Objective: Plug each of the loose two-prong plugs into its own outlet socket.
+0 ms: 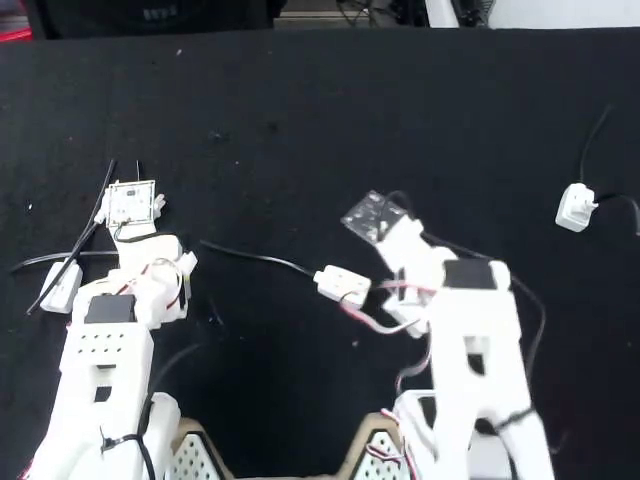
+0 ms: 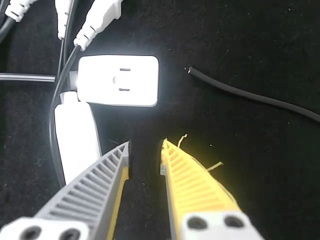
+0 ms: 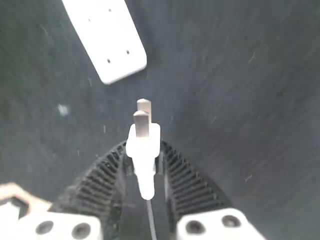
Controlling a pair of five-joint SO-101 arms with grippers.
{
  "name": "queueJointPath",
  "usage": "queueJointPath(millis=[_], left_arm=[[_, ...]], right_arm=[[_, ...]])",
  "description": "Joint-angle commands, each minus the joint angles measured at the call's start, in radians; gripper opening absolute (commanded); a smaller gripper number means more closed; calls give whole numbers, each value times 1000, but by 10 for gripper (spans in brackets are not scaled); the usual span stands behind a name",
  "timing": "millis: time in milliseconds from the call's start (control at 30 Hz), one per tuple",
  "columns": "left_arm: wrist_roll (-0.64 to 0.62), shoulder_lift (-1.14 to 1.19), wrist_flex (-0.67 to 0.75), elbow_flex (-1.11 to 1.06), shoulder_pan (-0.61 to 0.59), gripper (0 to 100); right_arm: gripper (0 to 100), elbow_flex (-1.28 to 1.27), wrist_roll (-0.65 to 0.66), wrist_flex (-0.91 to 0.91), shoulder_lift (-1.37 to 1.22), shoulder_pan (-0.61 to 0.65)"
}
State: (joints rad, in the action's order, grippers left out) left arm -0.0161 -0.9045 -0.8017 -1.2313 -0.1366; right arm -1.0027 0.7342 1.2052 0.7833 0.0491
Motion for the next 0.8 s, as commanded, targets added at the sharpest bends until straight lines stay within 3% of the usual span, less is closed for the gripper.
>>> queueJointPath(millis=[0, 100, 233, 467, 767], left_arm=[[-49, -6, 5, 68, -4, 111], [-138, -6, 3, 84, -4, 113], [-258, -6, 37, 88, -4, 113], [-327, -6, 43, 79, 70, 222], [-324, -6, 46, 79, 183, 234]], right_arm=[[10, 7, -173, -77, 84, 264], [10, -27, -310, -227, 33, 470], [10, -24, -427, -434, -90, 605], [11, -31, -592, -715, -311, 638], [11, -38, -675, -766, -372, 709]])
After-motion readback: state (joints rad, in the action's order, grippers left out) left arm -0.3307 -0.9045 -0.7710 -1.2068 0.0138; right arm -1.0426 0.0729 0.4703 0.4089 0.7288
